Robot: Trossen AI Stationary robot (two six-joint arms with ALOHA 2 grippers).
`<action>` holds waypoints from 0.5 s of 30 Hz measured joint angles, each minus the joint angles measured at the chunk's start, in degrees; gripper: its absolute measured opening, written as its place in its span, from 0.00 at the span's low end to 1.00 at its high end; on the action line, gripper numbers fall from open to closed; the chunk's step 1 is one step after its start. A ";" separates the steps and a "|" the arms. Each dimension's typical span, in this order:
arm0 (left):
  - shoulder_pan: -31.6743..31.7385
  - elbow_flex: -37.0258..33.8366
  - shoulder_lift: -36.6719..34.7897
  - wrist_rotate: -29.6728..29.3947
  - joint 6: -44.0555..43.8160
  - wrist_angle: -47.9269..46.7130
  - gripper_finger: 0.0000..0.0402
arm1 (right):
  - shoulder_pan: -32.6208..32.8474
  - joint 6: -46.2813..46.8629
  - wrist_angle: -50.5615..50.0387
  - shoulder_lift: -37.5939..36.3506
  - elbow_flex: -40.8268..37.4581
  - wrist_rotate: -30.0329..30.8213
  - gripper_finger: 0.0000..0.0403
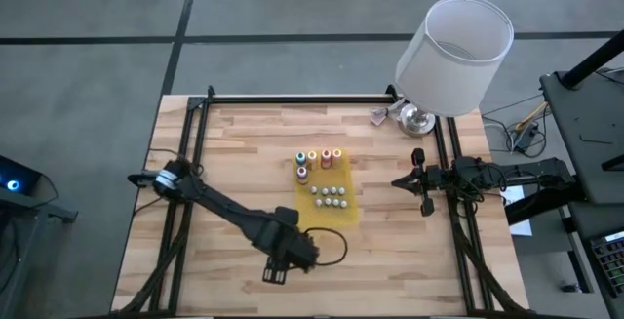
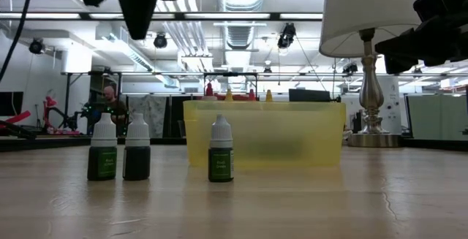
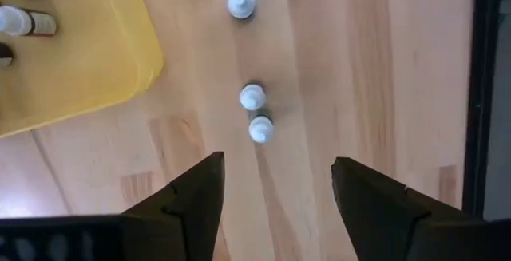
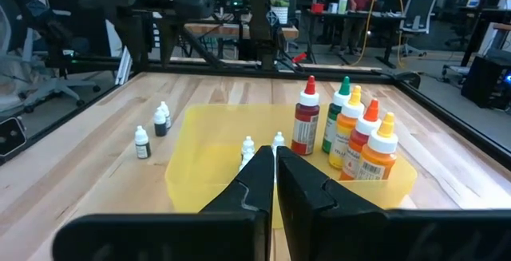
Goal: Pick & Place food coloring
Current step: Put the small green food coloring bottle into the bin
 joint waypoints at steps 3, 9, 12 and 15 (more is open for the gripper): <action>-0.97 -4.16 -3.11 -0.42 0.05 3.38 0.50 | 0.02 0.00 -0.02 0.00 -0.01 0.00 0.02; -1.51 -14.30 -8.58 -0.47 -0.20 12.81 0.50 | 0.02 0.00 -0.02 -0.02 0.00 0.00 0.02; -1.60 -19.46 -10.59 -0.57 -0.24 18.72 0.50 | 0.02 0.00 -0.02 -0.02 0.00 0.00 0.02; -1.62 -23.25 -11.06 -0.77 -0.23 22.98 0.50 | 0.02 0.00 -0.02 -0.02 0.00 0.00 0.02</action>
